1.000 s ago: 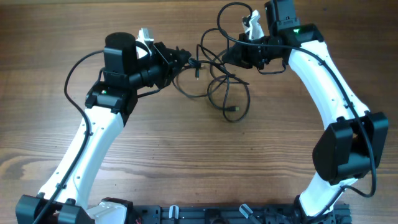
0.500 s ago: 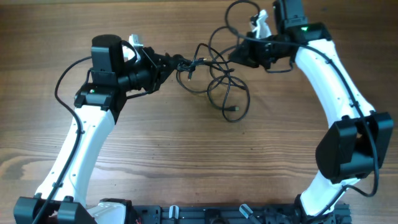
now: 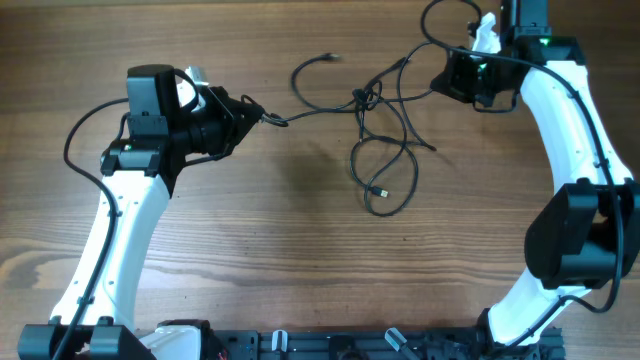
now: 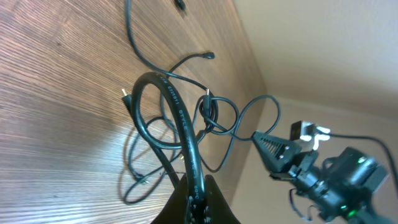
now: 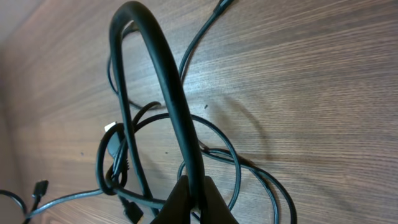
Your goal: Untangle cables
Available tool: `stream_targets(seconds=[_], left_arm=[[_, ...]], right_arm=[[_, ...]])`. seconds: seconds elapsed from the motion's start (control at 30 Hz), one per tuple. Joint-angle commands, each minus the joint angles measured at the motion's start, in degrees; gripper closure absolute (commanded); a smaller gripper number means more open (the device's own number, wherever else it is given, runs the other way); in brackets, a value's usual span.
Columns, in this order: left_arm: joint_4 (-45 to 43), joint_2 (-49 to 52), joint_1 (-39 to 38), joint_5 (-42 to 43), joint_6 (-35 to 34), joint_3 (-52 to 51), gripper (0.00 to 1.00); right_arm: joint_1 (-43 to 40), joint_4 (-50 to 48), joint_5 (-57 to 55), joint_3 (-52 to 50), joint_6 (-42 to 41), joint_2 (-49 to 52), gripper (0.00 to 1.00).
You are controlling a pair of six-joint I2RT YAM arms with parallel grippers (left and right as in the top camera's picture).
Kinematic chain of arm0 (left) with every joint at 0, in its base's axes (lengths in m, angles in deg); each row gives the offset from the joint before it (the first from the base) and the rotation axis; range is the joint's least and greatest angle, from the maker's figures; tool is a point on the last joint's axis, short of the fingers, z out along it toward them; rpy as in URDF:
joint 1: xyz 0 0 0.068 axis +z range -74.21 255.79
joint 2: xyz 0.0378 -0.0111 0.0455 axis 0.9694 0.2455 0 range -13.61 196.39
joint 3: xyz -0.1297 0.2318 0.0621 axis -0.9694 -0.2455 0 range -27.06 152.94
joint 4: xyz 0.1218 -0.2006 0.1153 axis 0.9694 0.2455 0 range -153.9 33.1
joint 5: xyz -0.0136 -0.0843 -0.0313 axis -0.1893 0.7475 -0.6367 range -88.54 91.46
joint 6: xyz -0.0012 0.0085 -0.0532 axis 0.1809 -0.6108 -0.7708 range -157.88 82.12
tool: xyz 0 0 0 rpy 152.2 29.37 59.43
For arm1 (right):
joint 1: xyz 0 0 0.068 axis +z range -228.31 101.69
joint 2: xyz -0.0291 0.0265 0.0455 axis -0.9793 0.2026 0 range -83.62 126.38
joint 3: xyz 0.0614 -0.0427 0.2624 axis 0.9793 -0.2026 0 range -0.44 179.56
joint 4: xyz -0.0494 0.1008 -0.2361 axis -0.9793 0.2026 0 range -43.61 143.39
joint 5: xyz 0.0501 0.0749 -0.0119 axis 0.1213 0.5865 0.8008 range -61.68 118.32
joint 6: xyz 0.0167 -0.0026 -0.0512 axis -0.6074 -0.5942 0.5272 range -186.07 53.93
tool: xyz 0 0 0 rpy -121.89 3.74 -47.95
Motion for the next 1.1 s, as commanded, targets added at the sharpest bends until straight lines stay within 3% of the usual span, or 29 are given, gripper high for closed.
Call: stream_targets(seconds=[0.0, 0.17, 0.23, 0.33, 0.43, 0.5, 0.57, 0.63, 0.77, 0.87, 1.07], left_arm=[[0.07, -1.53, 0.17, -2.51, 8.63, 1.2, 0.96], [3.61, -1.53, 0.17, -18.51, 8.81, 1.2, 0.96], [6.8, -1.53, 0.17, -30.53, 8.07, 1.2, 0.96], [11.72, -1.46, 0.17, -45.66, 3.58, 1.2, 0.96], [15.69, -1.46, 0.17, -54.66, -0.72, 1.2, 0.96], [16.72, -1.46, 0.17, -55.04, -0.85, 1.2, 0.96], [17.05, -1.46, 0.02, -52.13, -0.22, 1.2, 0.96], [16.15, -1.46, -0.44, -44.78, 3.8, 1.2, 0.96], [12.66, -1.44, -2.67, -32.39, 9.49, 1.2, 0.96], [10.14, -1.44, -5.51, -27.12, 11.65, 1.2, 0.96], [7.93, -1.44, -10.49, -25.79, 11.63, 1.2, 0.96]], right_arm=[[0.15, 0.61, -1.77, -0.28, 3.56, 0.81, 0.96], [0.09, 2.82, -13.2, -0.28, -2.54, 0.81, 0.96], [0.09, 3.89, -19.91, -0.28, -5.25, 0.81, 0.96], [0.09, 4.76, -27.21, -0.28, -6.75, 0.81, 0.96], [0.09, 4.96, -29.66, -0.28, -6.75, 0.81, 0.96], [0.09, 4.52, -27.19, -0.28, -5.9, 0.81, 0.96], [0.22, 3.37, -19.28, -0.28, 0.09, 0.81, 0.96], [0.66, 2.29, -6.93, -0.28, 8.2, 0.81, 0.96], [2.6, 1.88, 5.95, -0.28, 16.09, 0.81, 0.96], [4.9, 2.08, 8.74, -0.26, 18.8, 0.81, 0.96], [8.09, 1.68, 7.15, -0.11, 20.22, 0.68, 0.96]])
